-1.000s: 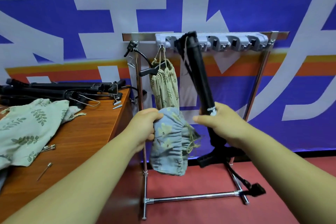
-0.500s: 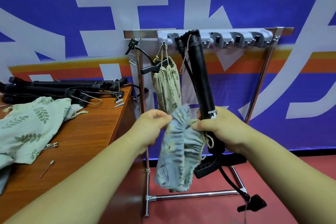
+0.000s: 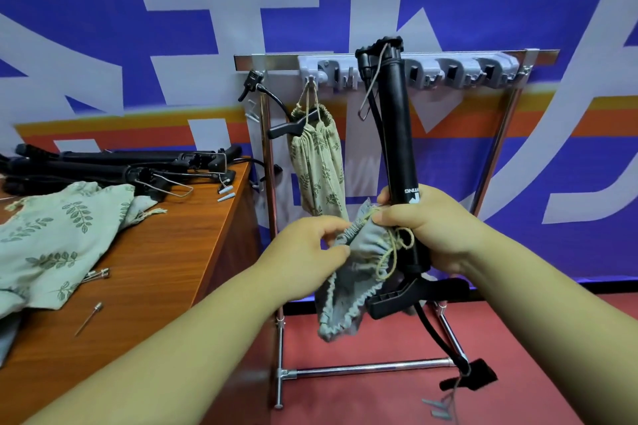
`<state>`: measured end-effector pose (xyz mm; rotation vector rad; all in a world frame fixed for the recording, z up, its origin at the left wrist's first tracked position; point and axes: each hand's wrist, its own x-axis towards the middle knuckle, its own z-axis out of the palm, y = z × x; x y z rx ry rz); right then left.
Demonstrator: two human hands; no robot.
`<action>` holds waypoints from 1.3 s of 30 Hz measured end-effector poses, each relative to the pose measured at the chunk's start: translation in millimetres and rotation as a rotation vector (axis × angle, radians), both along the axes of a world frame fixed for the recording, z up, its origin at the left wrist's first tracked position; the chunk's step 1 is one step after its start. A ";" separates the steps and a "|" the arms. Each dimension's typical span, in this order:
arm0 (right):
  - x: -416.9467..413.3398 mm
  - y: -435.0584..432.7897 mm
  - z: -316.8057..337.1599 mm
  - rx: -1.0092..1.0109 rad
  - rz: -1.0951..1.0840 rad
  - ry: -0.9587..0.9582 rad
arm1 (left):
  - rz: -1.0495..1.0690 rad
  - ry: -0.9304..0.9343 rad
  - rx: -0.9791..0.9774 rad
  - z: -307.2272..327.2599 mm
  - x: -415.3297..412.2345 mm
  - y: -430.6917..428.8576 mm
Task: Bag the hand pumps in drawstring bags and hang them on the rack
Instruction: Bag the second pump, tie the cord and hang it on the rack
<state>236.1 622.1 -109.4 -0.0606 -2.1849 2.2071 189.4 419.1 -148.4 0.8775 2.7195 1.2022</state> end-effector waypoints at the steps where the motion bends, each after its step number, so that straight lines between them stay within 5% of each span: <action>1: 0.9 1.6 -0.3 0.015 -0.012 -0.001 | 0.005 0.006 0.021 0.6 -0.9 -1.5; 10: 8.2 16.6 -7.1 0.224 -0.085 0.001 | -0.214 -0.116 0.184 19.8 -3.9 -11.8; 14: 12.0 21.0 -4.6 0.336 -0.083 0.043 | -0.279 -0.087 0.054 29.4 -6.5 -15.1; 18: 21.4 29.5 2.2 0.559 -0.073 0.089 | -0.191 -0.153 -0.020 18.3 -10.9 -15.3; 24: 34.5 47.4 11.3 0.745 0.221 0.077 | 0.008 -0.231 -0.071 -0.6 -29.6 -20.8; 29: 29.7 62.8 9.5 1.056 0.334 -0.082 | 0.158 -0.264 -0.058 -8.9 -37.6 -20.8; 39: 7.1 62.2 23.0 1.376 0.348 -0.197 | 0.168 -0.332 -0.010 -13.2 -46.5 -29.6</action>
